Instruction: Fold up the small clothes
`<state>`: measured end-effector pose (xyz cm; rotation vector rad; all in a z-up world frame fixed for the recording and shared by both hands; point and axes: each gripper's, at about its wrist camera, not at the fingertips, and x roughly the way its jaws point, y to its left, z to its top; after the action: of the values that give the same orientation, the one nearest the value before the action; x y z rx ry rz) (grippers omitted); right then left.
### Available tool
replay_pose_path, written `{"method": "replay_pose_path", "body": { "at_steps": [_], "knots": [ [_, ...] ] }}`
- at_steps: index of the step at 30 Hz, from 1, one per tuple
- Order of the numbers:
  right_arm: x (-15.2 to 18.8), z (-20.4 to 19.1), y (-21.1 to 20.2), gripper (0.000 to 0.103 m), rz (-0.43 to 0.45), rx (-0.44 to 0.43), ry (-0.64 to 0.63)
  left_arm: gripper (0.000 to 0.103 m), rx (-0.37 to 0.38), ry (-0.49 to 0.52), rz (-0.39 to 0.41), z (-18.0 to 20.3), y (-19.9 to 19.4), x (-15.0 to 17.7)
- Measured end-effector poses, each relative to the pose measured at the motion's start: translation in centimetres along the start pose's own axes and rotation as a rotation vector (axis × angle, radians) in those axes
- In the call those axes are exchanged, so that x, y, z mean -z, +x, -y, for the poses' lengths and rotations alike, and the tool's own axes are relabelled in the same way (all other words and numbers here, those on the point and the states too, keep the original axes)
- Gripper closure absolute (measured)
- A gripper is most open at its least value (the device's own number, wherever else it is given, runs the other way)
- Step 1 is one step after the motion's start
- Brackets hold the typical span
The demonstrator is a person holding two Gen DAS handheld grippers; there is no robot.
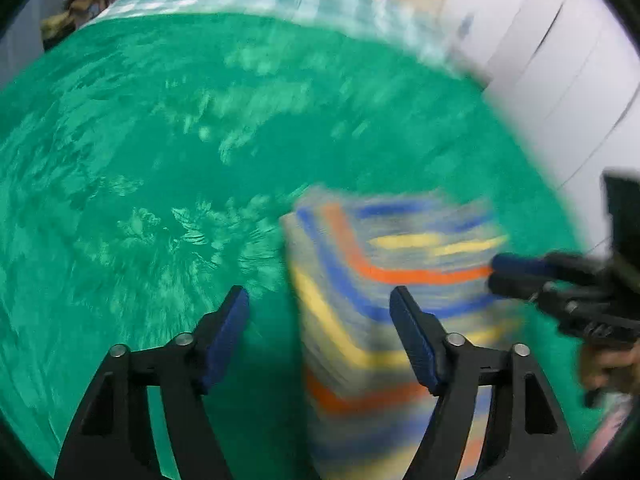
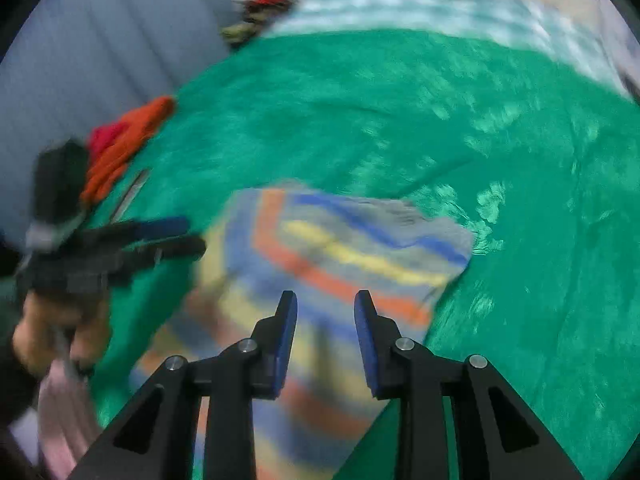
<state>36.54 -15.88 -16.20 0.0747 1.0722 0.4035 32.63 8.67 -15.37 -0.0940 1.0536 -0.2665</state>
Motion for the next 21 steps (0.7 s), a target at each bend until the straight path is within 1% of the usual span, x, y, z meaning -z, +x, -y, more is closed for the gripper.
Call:
{"method": "replay_pose_path", "body": {
  "at_steps": [1,2,3,4,5,6,7,8,9,10,11,12,13,14,15,16,18,20,21],
  "knots": [
    [-0.1,1.5,2.7,0.073,-0.086,0.018,0.048,0.04,-0.044,0.001,-0.052,-0.3,1.7,-0.4],
    [0.3,2.0,4.4,0.073,-0.12,0.039,0.067,0.041,-0.029,-0.026,-0.071,-0.7,2.0,-0.2],
    [0.4,1.8,4.3,0.073,-0.1,0.047,0.056,0.043,-0.007,-0.047,-0.051,-1.0,1.0,0.0],
    [0.4,1.3,3.1,0.072,-0.066,0.065,0.035,0.042,0.012,-0.056,-0.017,-1.2,-0.5,0.2],
    [0.5,0.8,1.9,0.07,-0.039,0.073,0.03,0.033,0.036,-0.05,0.027,-1.5,-2.6,0.9],
    [1.0,0.1,-0.4,0.059,0.008,0.06,0.025,0.022,0.058,-0.04,0.059,-1.6,-4.3,1.7],
    [2.0,-0.3,-2.4,0.048,0.045,0.039,0.013,0.019,0.087,-0.027,0.085,-1.5,-5.9,3.0],
    [3.3,-1.2,-4.2,0.047,0.077,0.024,-0.004,0.017,0.102,-0.018,0.09,-1.3,-6.4,4.0],
    [4.9,-1.9,-5.5,0.047,0.093,0.02,-0.017,0.017,0.111,-0.005,0.072,-1.0,-6.6,5.3],
    [6.8,-2.5,-6.1,0.047,0.092,0.01,-0.015,0.017,0.107,0.005,0.051,-1.1,-5.6,5.1],
    [8.3,-2.9,-5.7,0.047,0.073,-0.002,-0.009,0.017,0.073,0.034,0.01,-0.4,-4.6,6.1],
    [9.9,-3.6,-4.7,0.047,0.042,0.003,-0.012,0.017,0.021,0.068,-0.02,0.3,-3.5,6.6],
    [11.5,-3.8,-3.4,0.047,-0.006,0.024,-0.024,0.017,-0.074,0.12,-0.053,1.2,-2.6,7.6],
    [13.2,-4.0,-1.9,0.047,-0.064,0.081,-0.047,0.017,-0.104,0.138,-0.053,1.5,-2.6,8.1],
    [14.5,-4.2,-2.0,0.047,-0.055,0.108,-0.054,0.017,-0.123,0.148,-0.04,1.8,-3.0,8.4],
    [15.0,-4.3,-2.7,0.045,-0.012,0.116,-0.032,0.016,-0.146,0.156,-0.02,2.3,-3.7,8.6],
    [15.0,-4.2,-5.0,0.043,0.043,0.107,0.053,0.012,-0.188,0.173,0.015,2.9,-5.0,8.8],
    [15.1,-4.3,-6.8,0.036,0.099,0.117,0.074,0.012,-0.199,0.176,0.034,3.2,-5.4,8.6],
    [15.1,-4.5,-7.3,0.034,0.111,0.125,0.073,0.012,-0.197,0.174,0.033,3.4,-5.0,8.5]
  ]
}}
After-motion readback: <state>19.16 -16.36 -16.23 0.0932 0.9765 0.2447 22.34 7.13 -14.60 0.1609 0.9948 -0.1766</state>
